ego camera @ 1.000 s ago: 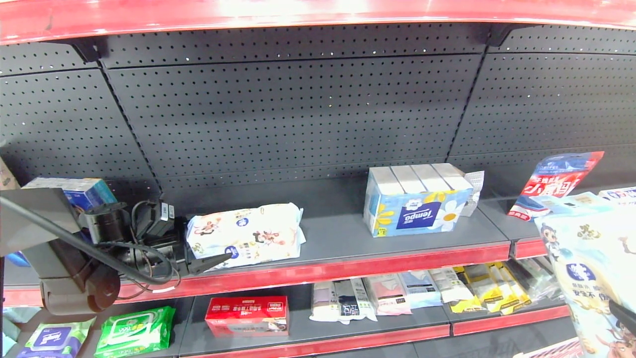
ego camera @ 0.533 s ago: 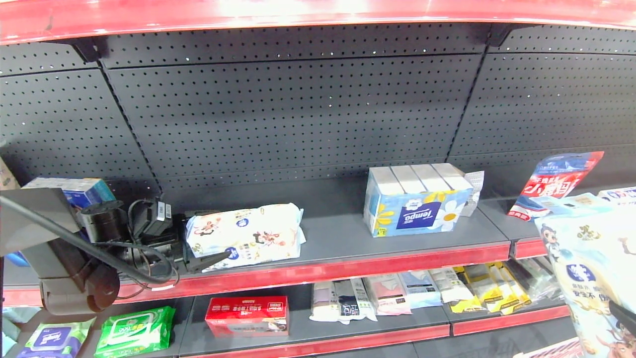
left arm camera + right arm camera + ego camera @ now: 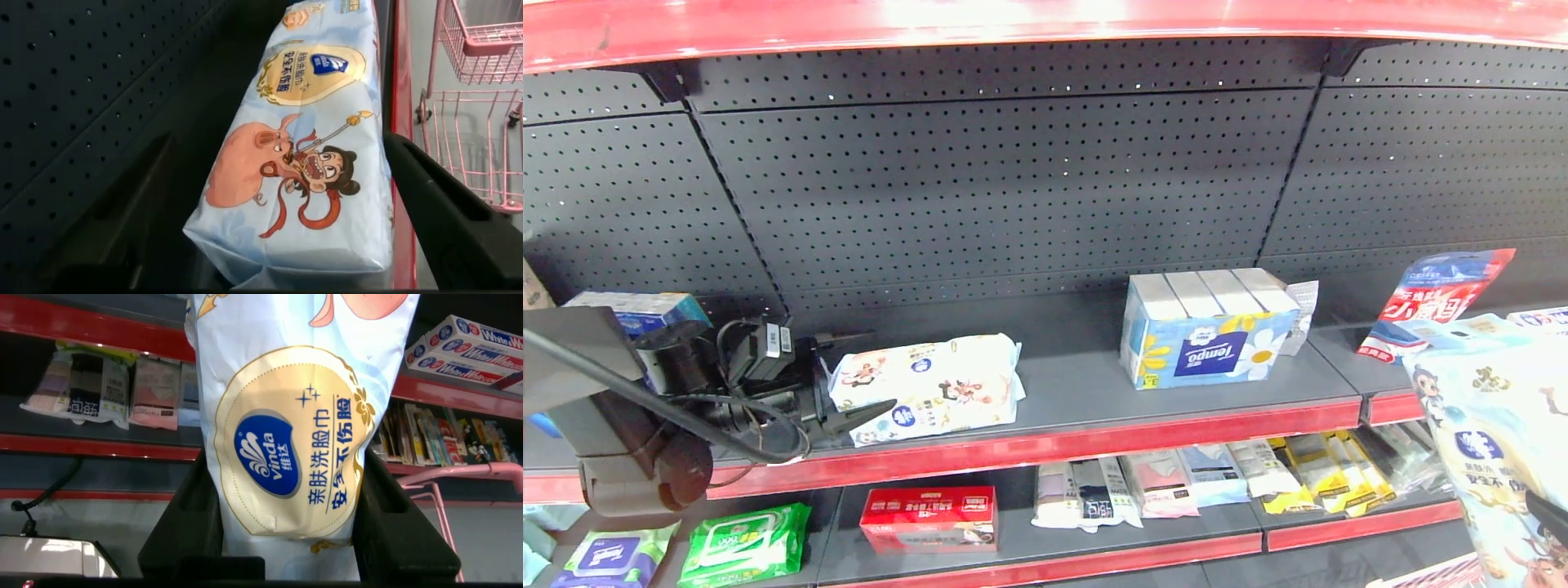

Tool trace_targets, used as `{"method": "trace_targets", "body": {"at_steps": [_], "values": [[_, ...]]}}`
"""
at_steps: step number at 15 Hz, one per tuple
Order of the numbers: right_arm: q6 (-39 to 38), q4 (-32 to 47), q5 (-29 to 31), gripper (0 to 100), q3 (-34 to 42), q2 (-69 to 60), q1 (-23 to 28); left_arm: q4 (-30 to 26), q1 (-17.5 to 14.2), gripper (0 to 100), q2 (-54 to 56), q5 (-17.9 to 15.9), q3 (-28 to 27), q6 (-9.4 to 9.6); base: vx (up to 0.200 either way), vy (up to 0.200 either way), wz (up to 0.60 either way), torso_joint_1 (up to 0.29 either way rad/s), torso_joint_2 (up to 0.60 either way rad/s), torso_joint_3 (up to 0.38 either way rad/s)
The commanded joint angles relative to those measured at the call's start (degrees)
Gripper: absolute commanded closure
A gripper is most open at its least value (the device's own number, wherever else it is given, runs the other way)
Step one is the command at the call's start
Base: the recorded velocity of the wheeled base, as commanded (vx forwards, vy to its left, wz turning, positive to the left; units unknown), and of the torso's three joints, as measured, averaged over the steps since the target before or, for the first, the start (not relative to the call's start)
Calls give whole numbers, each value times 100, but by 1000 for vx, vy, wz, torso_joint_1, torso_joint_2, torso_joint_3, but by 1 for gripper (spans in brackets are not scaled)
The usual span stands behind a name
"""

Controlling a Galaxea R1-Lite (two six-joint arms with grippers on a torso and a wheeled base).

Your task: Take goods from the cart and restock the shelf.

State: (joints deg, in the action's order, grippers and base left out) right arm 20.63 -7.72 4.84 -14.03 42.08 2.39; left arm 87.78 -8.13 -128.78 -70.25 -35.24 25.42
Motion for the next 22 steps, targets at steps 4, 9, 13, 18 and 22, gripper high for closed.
{"method": "trace_targets", "body": {"at_steps": [4, 9, 13, 18, 22], "values": [[99, -2, -1, 100, 41, 2, -10, -7, -162, 0, 442, 3, 0, -239, 0, 0, 0, 0, 0, 0], [108, -11, -1, 100, -12, 19, -10, 222, -206, 0, 776, 205, -79, -635, 0, 0, 0, 0, 0, 0], [47, -11, -27, 100, -21, 46, -10, 222, -171, 0, 1259, 776, -44, -819, 0, 0, 0, 0, 0, 0], [-129, -28, -150, 100, -109, 90, -10, 222, 268, 0, 1857, 2833, 158, -1434, 0, 0, 0, 0, 0, 0], [-358, -28, -159, 100, -196, 107, -46, 222, 883, 0, 2498, 5461, 1037, -1918, 0, 0, 0, 0, 0, 0]]}}
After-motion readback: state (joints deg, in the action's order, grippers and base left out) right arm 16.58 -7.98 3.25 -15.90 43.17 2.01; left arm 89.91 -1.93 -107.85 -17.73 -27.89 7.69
